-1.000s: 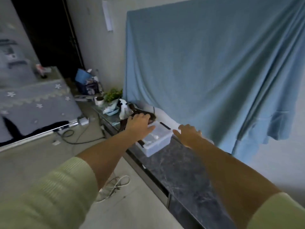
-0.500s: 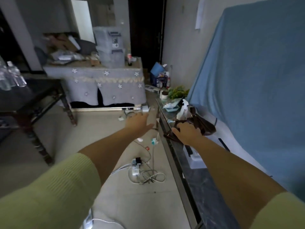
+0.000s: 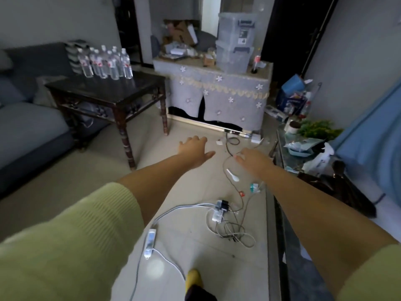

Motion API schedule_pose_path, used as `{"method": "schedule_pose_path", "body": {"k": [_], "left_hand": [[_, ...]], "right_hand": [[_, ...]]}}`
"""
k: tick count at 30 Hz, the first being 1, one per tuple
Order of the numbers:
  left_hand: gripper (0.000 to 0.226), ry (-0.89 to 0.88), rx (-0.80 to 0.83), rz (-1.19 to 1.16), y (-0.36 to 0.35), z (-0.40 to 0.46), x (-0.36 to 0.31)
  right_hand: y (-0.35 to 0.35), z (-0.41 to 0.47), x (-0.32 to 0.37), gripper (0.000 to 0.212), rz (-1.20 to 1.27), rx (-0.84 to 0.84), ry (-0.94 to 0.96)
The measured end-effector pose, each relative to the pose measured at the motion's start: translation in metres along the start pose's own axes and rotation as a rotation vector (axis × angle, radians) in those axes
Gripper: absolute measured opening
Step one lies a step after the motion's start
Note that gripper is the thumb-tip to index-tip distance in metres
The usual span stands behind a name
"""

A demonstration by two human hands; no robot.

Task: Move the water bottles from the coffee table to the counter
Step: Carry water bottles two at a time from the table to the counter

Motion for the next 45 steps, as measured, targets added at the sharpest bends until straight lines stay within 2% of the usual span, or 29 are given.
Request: {"method": "schedule_pose_path", "body": {"k": [5,10,15,25,30,39,45], "left_hand": [[0.058,0.062,-0.015,-0.015,0.006,0.046,0.051],[0.060,0.094,0.043,0.006,0.008,0.100,0.120],[0.055,0.178,0.012,-0.017,0.031,0.141,0.195],[0.059,0.250,0.038,-0.020,0.018,0.205,0.289],[0.055,0.339,0.029,-0.028,0.011,0.262,0.349],[0.068,0.577,-0.027,-0.049,0.020,0.367,0.460],[0.066,0.626,-0.026,-0.070,0.013,0.422,0.505]], "right_hand": [[-0.002,0.069,0.050,0.055,-0.033,0.018,0.087],[-0.010,0.153,0.109,0.053,-0.066,0.064,0.105],[-0.006,0.211,0.170,0.054,-0.080,0.048,0.127],[-0.022,0.313,0.251,0.055,-0.135,0.122,0.198],[-0.029,0.393,0.302,0.050,-0.130,0.147,0.280],[-0.015,0.556,0.385,0.052,-0.138,0.169,0.393],[-0.015,0.619,0.431,0.048,-0.111,0.206,0.445]]}}
Point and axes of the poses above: each hand's wrist, its own z-axis towards the middle knuckle, its own y-axis out of the back of the hand, x = y × z, the point moved 10 cm from there along z, towards the middle knuckle, and after that the axes turned 14 degrees about -y, right-handed, at the moved point
